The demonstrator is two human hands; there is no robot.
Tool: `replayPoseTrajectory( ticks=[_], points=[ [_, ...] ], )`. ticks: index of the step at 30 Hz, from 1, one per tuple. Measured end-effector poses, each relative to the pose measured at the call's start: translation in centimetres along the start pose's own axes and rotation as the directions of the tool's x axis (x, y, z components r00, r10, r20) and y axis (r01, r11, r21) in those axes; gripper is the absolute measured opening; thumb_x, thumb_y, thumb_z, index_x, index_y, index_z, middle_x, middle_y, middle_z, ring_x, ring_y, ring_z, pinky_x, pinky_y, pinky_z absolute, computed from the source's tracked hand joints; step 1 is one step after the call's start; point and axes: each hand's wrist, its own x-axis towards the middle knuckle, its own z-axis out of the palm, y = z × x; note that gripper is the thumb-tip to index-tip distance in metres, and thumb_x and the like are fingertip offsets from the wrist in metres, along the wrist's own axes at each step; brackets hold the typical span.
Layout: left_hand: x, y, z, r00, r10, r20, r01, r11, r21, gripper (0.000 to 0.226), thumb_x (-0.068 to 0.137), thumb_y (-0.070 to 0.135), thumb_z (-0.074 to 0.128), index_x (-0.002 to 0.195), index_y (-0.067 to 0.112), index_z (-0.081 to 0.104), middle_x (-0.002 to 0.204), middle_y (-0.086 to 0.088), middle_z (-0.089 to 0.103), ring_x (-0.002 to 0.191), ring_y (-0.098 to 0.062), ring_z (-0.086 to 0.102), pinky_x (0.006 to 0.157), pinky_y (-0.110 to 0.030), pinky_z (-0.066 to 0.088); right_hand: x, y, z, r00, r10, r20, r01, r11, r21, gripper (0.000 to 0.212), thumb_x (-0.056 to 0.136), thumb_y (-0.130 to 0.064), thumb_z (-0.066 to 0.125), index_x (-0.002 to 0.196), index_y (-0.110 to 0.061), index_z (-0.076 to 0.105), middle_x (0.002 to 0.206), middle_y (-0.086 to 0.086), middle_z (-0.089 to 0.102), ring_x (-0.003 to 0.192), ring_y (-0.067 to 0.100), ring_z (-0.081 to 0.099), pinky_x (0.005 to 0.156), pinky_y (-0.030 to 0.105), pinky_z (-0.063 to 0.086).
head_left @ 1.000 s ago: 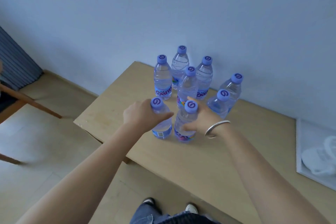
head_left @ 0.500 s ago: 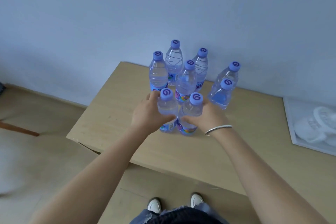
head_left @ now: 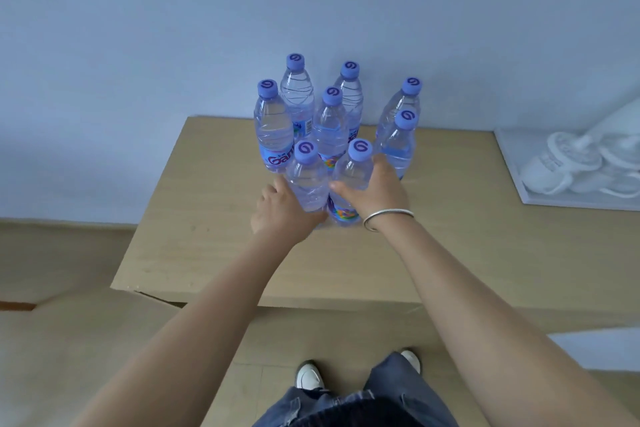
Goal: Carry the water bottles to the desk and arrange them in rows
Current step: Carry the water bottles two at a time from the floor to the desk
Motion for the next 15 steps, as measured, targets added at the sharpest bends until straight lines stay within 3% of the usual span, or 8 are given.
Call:
replayPoseTrajectory(
  ticks=[4,6,8,11,15],
  points=[
    [-0.6,-0.5,1.0,0.958,0.008,0.287,-0.046,0.991,0.127,0.061,0.075,0.055,0.062,0.117,0.012,0.050,0.110,-0.004,0.056,0.102,-0.024,0.055,0.084,-0.034,0.047,-1.4,1.2,-0.6,1.000,0.005,0.009,-0.006,1.000,0.030,0.066,0.072,-0.041,0.072,0.123,-0.011,0.042,0.121,0.008,0.055,0.109,0.029,0.054,0.086,0.036,0.045],
    [-1.3,0.3,1.5,0.930,0.062,0.363,-0.133,0.976,0.174,0.048,0.078,0.054,0.059,0.095,0.009,0.054,0.098,-0.005,0.059,0.088,-0.022,0.055,0.074,-0.030,0.044,-2.4,2.2,-1.2,0.999,0.019,-0.040,-0.017,0.999,0.039,0.056,0.076,-0.033,0.068,0.122,-0.012,0.044,0.116,0.008,0.056,0.105,0.029,0.055,0.080,0.032,0.043],
    [-2.0,1.6,2.2,0.913,0.134,0.385,-0.221,0.956,0.191,0.043,0.080,0.053,0.058,0.084,0.011,0.049,0.102,-0.007,0.061,0.087,-0.023,0.053,0.072,-0.031,0.041,-3.4,3.5,-2.2,0.996,0.042,-0.076,-0.042,0.999,0.010,0.051,0.079,-0.028,0.065,0.124,-0.014,0.046,0.114,0.009,0.058,0.105,0.029,0.055,0.077,0.029,0.038],
    [-3.4,4.3,3.0,0.907,0.232,0.352,-0.302,0.940,0.157,0.047,0.082,0.049,0.057,0.109,0.011,0.055,0.113,-0.003,0.059,0.102,-0.023,0.055,0.077,-0.031,0.042,-4.7,6.3,-4.7,0.989,0.124,-0.083,-0.129,0.990,-0.057,0.045,0.081,-0.026,0.061,0.122,-0.013,0.050,0.116,0.010,0.060,0.105,0.030,0.056,0.082,0.031,0.041],
    [-6.3,9.0,4.8,0.855,0.364,0.368,-0.433,0.893,0.124,0.049,0.085,0.045,0.056,0.122,0.014,0.051,0.124,-0.003,0.055,0.112,-0.023,0.052,0.080,-0.031,0.040,-8.0,10.9,-9.0,0.970,0.220,-0.106,-0.228,0.971,-0.071,0.036,0.082,-0.027,0.059,0.115,-0.011,0.057,0.111,0.008,0.062,0.102,0.027,0.057,0.084,0.031,0.043]
  ],
)
